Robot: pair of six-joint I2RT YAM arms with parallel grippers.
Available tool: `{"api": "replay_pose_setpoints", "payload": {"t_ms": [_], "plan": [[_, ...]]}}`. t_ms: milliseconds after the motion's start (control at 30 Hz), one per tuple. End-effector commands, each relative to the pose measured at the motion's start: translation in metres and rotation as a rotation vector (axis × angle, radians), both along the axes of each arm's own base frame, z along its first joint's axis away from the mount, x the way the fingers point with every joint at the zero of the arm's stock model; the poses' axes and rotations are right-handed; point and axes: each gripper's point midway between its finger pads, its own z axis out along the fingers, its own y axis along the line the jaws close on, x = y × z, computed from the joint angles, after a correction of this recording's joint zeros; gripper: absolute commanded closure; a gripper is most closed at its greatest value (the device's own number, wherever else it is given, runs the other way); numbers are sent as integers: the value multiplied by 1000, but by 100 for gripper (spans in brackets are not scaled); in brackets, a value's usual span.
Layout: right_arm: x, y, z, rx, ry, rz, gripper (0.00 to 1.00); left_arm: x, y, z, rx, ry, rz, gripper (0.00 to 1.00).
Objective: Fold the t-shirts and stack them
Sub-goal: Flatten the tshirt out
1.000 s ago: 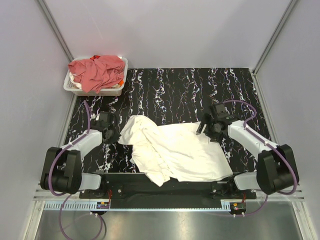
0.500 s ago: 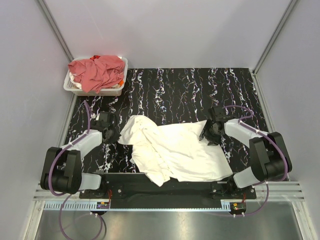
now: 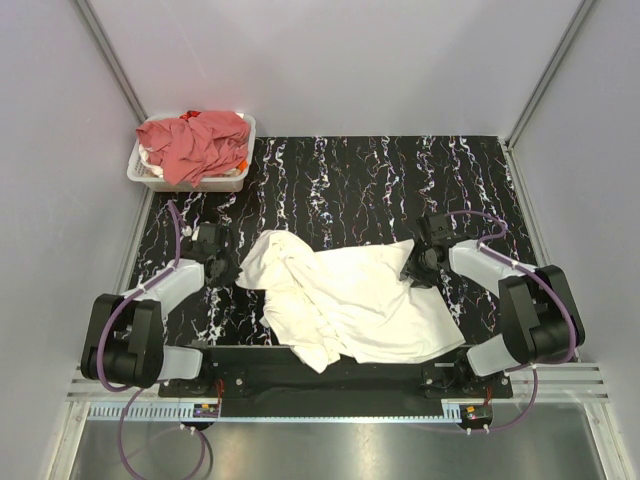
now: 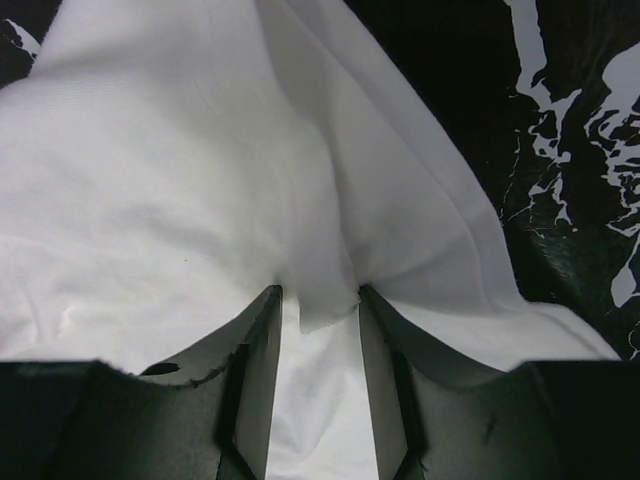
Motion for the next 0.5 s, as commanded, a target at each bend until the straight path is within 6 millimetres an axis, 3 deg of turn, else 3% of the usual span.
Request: {"api": "replay_pose_setpoints", "payload": {"t_ms": [0,467], "plan": [[-2,-1,3,5,-15,-3,57,10,1,8,1,-52,0,100],[8,0,18,-8,-45,18,66,10,1,9,2,-54,-2,100]]}}
